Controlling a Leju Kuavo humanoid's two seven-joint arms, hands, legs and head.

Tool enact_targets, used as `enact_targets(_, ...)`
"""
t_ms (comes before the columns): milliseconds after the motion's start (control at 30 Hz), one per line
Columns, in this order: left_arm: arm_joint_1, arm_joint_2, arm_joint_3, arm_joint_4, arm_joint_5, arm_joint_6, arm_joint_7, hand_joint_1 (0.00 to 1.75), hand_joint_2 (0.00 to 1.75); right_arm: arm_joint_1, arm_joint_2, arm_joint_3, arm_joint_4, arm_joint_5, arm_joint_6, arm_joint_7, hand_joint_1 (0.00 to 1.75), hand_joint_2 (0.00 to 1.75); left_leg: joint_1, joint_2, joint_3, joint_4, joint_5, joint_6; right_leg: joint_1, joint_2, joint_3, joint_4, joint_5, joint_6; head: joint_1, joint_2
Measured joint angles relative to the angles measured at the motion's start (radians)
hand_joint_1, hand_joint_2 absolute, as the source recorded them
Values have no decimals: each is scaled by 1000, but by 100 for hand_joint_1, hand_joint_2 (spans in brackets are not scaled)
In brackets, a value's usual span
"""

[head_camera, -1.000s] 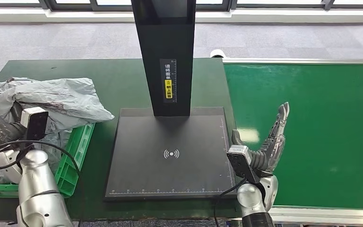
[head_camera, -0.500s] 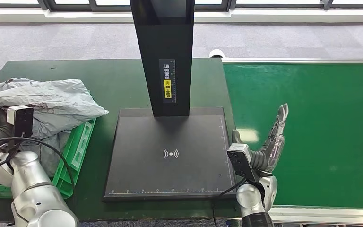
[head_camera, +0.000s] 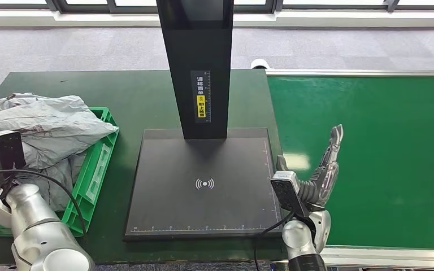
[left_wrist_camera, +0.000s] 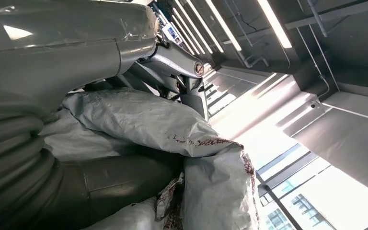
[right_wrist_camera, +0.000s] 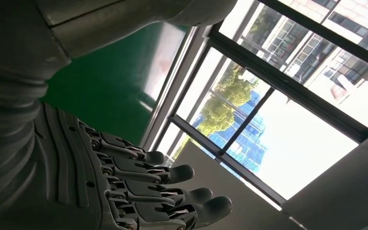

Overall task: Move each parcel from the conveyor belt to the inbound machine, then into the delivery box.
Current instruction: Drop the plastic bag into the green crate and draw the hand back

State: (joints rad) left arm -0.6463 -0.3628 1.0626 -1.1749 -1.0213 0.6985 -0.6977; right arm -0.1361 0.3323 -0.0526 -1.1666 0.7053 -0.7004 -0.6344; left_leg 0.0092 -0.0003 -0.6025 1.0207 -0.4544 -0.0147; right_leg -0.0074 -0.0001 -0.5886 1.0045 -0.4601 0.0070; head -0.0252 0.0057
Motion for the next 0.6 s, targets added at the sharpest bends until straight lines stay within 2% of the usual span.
enact_targets(233, 4, 0, 4, -28, 102, 0, 0, 175, 175, 0, 0, 0, 8, 5, 0, 0, 0, 175, 0, 0, 0, 0, 0, 0, 0, 1, 0, 0, 0, 0, 0, 0)
enact_targets(367, 16, 0, 4, -71, 145, 0, -2, 0, 175, 0, 0, -8, 13, 7, 0, 0, 0, 175, 0, 0, 0, 0, 0, 0, 0, 0, 0, 0, 0, 0, 0, 0)
enact_targets(600, 20, 0, 4, -133, 175, 0, -3, 0, 175, 0, 0, -17, 27, 16, 0, 1, 0, 175, 0, 0, 0, 0, 0, 0, 0, 0, 0, 0, 0, 0, 0, 0)
